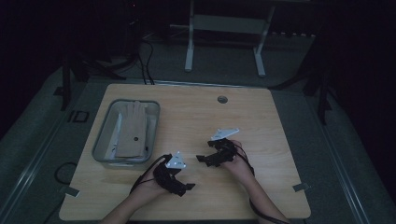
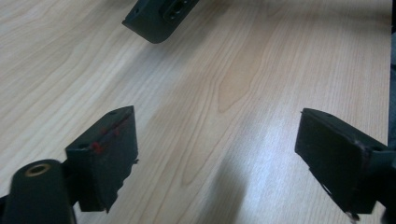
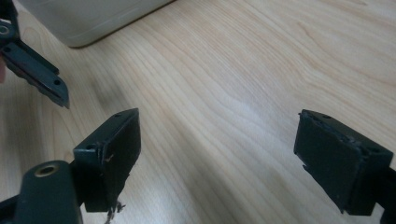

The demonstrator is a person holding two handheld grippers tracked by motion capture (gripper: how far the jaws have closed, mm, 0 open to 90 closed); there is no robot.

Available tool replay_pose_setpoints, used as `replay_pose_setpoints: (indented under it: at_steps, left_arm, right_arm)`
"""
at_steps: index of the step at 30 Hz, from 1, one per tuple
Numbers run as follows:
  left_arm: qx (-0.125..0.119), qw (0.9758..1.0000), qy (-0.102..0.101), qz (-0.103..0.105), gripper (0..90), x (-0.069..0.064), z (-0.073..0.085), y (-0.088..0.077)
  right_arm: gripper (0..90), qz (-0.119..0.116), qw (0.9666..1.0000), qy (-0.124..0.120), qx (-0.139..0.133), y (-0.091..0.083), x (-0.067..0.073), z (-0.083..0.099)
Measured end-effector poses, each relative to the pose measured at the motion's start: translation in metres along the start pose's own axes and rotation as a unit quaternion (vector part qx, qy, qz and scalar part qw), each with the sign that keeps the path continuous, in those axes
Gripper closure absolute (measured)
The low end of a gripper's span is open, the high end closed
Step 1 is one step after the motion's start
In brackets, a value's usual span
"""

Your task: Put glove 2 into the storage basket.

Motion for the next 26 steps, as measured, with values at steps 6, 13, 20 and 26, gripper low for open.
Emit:
replay_pose_setpoints:
  at_steps: [6, 13, 20, 26]
  left_arm:
    - [-0.007, 0.9999, -0.002, 0.013, 12.3, -0.006, 0.003, 0.012]
    - [-0.017, 0.9996, 0.003, 0.022, 12.3, -0.012, 0.002, 0.021]
    - [-0.028, 0.9991, -0.004, 0.032, 12.3, -0.013, 0.003, 0.023]
    - [-0.029, 0.9990, 0.002, 0.034, 12.3, -0.015, 0.005, 0.022]
  right_arm:
    - [14.7, 0.021, 0.9995, 0.005, -0.025, -0.006, -0.006, 0.010]
    - [14.7, 0.016, 0.9995, 0.018, -0.021, -0.002, -0.006, 0.025]
    - [14.6, 0.023, 0.9990, 0.018, -0.034, -0.005, -0.009, 0.027]
    - [14.6, 0.030, 0.9990, 0.015, -0.029, -0.003, -0.010, 0.029]
Point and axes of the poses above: each handheld gripper's, and its own axes: y roughly forward along the jaws, z roughly out of its underside, x roughly to its left, the point moved 9 cm from there along y, roughly forward along the jaws, and after that the axes turned 5 degrees about -z, right-handed, at the moved point
